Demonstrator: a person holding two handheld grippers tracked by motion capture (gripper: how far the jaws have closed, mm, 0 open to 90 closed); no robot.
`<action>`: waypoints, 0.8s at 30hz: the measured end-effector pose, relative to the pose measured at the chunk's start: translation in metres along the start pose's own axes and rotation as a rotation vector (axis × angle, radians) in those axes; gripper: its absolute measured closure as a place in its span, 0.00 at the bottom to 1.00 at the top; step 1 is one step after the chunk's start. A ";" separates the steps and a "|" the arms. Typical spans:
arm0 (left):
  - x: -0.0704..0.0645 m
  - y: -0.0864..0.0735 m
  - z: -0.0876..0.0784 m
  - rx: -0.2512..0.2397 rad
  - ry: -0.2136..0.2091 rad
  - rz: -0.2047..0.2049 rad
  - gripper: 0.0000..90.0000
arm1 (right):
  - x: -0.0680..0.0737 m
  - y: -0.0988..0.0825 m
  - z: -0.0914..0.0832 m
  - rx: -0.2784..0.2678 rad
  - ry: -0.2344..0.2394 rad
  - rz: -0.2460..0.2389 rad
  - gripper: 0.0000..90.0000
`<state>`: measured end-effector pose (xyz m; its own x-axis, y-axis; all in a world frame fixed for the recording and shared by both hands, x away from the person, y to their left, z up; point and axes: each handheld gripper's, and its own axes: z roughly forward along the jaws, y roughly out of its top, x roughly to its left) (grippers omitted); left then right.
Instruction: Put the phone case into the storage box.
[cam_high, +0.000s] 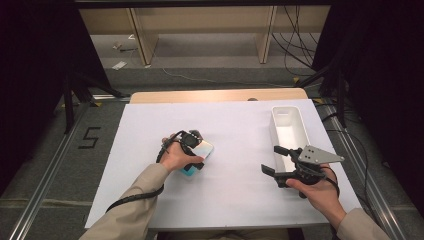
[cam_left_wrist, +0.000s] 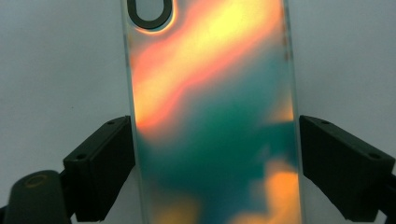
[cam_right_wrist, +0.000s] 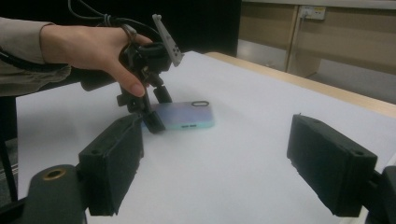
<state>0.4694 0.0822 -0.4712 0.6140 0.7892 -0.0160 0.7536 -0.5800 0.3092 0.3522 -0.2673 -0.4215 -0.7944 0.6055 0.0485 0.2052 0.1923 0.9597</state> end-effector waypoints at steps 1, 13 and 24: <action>0.000 0.000 0.000 -0.001 -0.001 -0.001 0.14 | 0.000 0.000 0.000 0.001 0.000 -0.001 0.22; 0.000 -0.001 -0.001 -0.006 -0.001 -0.016 0.17 | 0.000 0.000 0.000 0.001 0.002 -0.002 0.22; -0.001 -0.002 -0.002 -0.013 -0.001 -0.025 0.19 | 0.000 0.000 0.000 0.000 0.000 -0.001 0.22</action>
<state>0.4667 0.0832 -0.4703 0.5949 0.8034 -0.0251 0.7659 -0.5572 0.3208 0.3520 -0.2672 -0.4213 -0.7945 0.6054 0.0476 0.2045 0.1929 0.9597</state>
